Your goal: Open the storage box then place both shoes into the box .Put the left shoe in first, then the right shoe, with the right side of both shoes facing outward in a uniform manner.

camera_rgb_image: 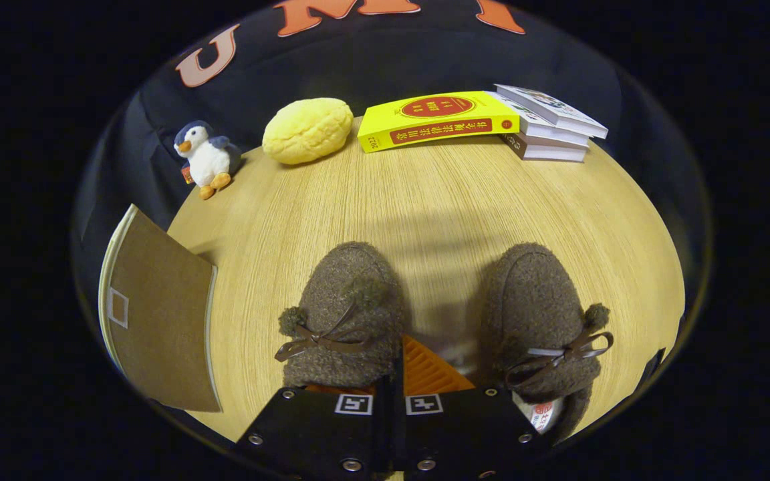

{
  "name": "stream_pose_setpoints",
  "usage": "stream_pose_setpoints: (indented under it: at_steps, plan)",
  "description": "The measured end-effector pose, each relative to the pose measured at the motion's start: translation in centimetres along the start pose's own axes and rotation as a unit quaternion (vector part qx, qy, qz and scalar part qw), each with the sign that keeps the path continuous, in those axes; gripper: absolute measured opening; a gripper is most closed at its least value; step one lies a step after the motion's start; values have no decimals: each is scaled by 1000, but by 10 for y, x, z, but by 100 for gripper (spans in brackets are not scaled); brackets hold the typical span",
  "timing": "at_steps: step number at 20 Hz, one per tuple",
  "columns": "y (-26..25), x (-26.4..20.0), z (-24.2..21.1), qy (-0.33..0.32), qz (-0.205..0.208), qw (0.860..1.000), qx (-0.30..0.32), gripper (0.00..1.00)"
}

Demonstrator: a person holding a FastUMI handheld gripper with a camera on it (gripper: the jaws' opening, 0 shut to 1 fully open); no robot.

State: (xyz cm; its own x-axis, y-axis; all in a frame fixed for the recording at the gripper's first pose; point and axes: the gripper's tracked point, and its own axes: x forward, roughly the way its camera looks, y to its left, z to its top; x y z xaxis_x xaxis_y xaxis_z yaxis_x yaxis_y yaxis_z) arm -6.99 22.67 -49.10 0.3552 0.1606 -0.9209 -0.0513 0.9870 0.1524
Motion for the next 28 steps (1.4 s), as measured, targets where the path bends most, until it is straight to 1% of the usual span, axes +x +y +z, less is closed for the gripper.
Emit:
stream_pose_setpoints:
  at_steps: [2,7,12,16,17,18,22,26,28]
  plan:
    - [11,-17,8,-8,9,1000,5,4]
    - [54,-65,46,-41,26,999,-11,3]
    - [124,-107,74,-54,61,996,-29,4]
    - [185,-127,84,-52,91,993,-48,3]
    - [201,-131,84,-52,98,992,-51,3]
    - [213,-149,74,-51,107,991,-56,3]
    - [275,-146,52,-28,133,988,-71,3]
    - [315,-129,30,-9,134,987,-90,4]
    - [329,-119,22,-1,128,987,-94,4]
